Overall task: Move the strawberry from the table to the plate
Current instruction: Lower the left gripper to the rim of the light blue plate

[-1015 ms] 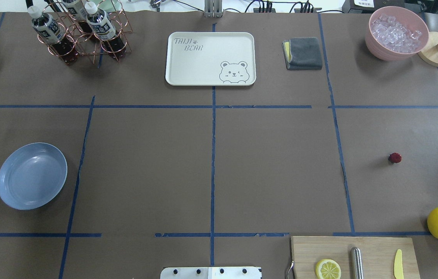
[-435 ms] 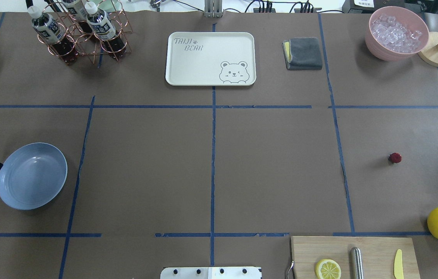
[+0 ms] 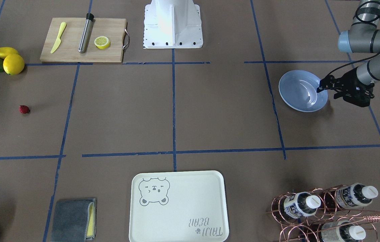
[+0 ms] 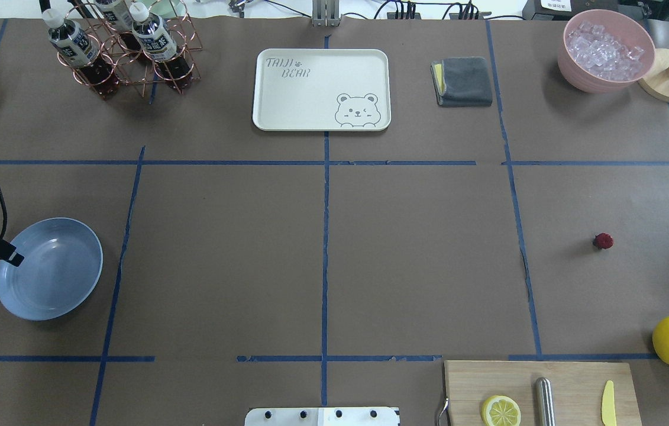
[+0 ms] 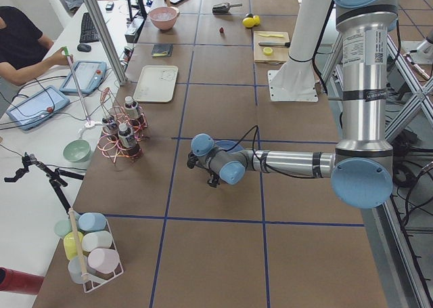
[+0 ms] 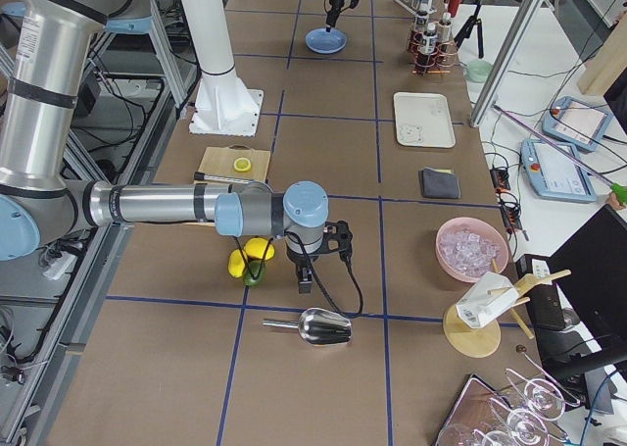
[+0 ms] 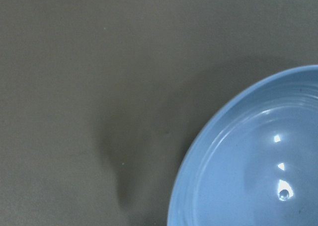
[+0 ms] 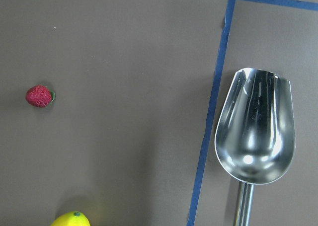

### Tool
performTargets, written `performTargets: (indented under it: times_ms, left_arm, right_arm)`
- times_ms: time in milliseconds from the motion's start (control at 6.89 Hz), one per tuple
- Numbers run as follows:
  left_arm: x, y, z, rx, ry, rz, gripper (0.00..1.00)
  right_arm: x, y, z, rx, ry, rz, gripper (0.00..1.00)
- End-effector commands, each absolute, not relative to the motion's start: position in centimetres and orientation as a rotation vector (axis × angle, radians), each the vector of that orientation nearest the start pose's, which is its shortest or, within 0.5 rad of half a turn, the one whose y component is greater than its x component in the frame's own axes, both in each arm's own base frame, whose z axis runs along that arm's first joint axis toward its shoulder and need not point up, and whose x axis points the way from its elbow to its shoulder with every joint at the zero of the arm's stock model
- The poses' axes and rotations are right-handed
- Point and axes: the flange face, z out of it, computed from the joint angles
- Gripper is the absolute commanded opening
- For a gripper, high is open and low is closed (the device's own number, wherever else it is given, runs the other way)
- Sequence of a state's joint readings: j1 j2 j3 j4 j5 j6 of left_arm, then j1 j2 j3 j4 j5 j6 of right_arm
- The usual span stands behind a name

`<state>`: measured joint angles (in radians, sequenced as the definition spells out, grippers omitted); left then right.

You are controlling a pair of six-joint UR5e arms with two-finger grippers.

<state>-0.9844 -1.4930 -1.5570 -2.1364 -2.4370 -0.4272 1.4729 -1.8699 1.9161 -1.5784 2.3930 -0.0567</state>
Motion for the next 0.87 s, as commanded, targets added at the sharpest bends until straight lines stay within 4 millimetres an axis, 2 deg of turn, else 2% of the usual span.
performTargets:
  times_ms: [0, 145, 290, 435, 580, 725]
  left_arm:
    - [21.6, -42.8, 63.6, -0.023, 0.955, 0.353, 0.23]
    - [21.6, -42.8, 63.6, -0.023, 0.955, 0.353, 0.01]
    - [21.7, -42.9, 63.2, -0.018, 0.958, 0.352, 0.0]
    - [21.8, -43.0, 62.0, -0.005, 0.973, 0.36, 0.0]
    - [21.9, -43.0, 59.0, 0.028, 1.0, 0.37, 0.0]
    - [22.2, -43.5, 56.8, 0.014, 1.02, 0.291, 0.0]
  right_arm:
    - [2.4, -37.3, 61.4, 0.021, -0.824, -0.162, 1.0]
    - [2.4, -37.3, 61.3, 0.023, -0.824, -0.162, 1.0]
    - [2.4, -37.3, 61.3, 0.023, -0.824, -0.162, 1.0]
    - [2.4, -37.3, 61.3, 0.021, -0.824, -0.162, 1.0]
    - [2.4, -37.3, 61.2, 0.025, -0.83, -0.161, 1.0]
    - [2.3, -37.4, 61.2, 0.023, -0.831, -0.162, 1.0]
